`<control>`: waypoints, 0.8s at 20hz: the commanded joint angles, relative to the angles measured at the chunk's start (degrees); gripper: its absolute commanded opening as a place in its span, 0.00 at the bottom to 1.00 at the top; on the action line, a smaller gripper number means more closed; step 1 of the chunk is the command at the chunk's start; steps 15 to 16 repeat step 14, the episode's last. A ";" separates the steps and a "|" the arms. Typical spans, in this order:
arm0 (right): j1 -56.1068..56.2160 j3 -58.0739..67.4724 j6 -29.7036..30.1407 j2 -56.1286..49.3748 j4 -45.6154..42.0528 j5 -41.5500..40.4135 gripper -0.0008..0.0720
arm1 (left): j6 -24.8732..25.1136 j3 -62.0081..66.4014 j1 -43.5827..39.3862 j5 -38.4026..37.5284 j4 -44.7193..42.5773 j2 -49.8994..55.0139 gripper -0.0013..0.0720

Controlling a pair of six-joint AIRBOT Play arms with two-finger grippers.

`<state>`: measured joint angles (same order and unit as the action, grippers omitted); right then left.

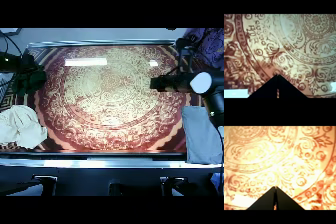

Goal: Fold the clothes and pants, and hang the long-sleeved shirts on hangers.

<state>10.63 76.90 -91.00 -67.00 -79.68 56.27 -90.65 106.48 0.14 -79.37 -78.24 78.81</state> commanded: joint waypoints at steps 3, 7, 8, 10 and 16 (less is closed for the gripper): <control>5.57 0.15 0.37 0.04 -0.85 -0.90 0.06 | 2.40 -2.93 -0.09 1.20 -2.38 -2.73 0.04; 5.57 0.15 0.37 0.04 -1.57 -0.87 0.06 | 2.40 -2.93 -0.09 1.31 -2.36 -2.19 0.04; 5.57 0.15 0.35 0.04 -1.57 -0.87 0.06 | 2.40 -2.93 -0.11 1.36 -2.36 -2.14 0.04; 5.57 0.15 0.37 0.04 -1.57 -0.85 0.06 | 2.40 -2.93 -0.11 1.38 -2.36 -2.14 0.04; 5.57 0.15 0.35 0.04 -1.57 -0.85 0.06 | 2.40 -2.93 -0.11 1.38 -2.36 -2.14 0.04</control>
